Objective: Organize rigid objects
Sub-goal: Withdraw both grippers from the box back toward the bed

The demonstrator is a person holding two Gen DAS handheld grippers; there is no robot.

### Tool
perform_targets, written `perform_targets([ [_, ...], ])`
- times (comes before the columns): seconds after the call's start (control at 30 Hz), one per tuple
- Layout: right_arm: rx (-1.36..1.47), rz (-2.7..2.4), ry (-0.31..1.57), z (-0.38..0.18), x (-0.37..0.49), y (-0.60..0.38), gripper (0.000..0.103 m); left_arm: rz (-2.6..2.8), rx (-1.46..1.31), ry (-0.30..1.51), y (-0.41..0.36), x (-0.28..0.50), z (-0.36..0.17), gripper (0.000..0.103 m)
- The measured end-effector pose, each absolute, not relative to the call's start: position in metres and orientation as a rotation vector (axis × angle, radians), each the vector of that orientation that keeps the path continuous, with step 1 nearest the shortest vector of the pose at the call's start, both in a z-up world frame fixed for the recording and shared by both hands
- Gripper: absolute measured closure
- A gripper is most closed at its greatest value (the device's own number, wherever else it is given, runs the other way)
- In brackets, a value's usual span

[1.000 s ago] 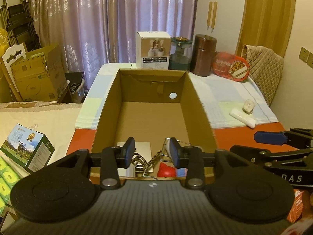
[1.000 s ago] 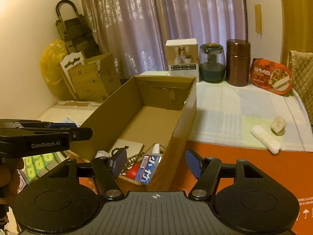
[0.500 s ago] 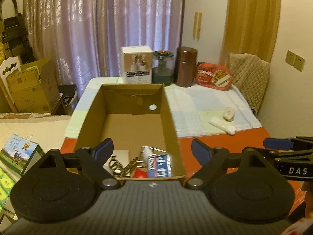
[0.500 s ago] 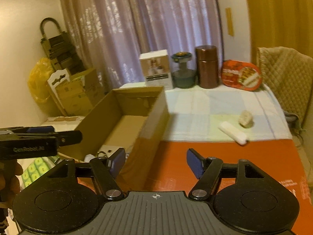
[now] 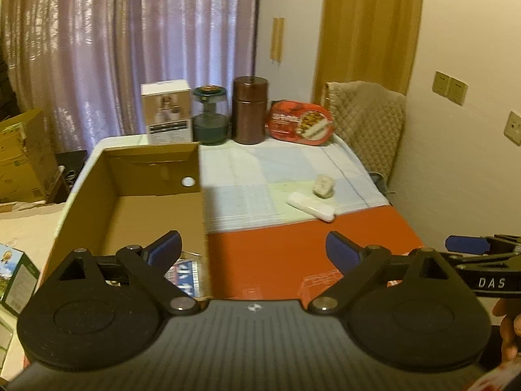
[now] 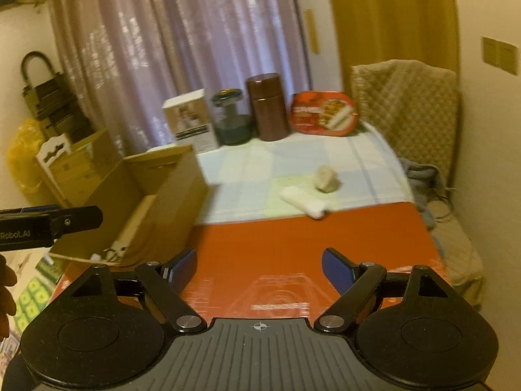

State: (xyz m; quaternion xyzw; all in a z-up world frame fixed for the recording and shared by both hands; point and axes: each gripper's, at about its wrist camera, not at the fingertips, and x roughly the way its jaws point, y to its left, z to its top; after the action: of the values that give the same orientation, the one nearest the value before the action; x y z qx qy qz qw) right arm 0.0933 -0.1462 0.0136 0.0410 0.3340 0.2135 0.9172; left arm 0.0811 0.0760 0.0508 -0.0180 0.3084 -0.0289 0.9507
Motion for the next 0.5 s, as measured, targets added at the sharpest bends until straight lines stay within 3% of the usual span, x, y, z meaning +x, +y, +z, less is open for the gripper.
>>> perform_targets([
  [0.5, 0.108, 0.34, 0.686, 0.005, 0.118, -0.206, 0.022, -0.111, -0.027, 0.654, 0.027, 0.122, 0.033, 0.01],
])
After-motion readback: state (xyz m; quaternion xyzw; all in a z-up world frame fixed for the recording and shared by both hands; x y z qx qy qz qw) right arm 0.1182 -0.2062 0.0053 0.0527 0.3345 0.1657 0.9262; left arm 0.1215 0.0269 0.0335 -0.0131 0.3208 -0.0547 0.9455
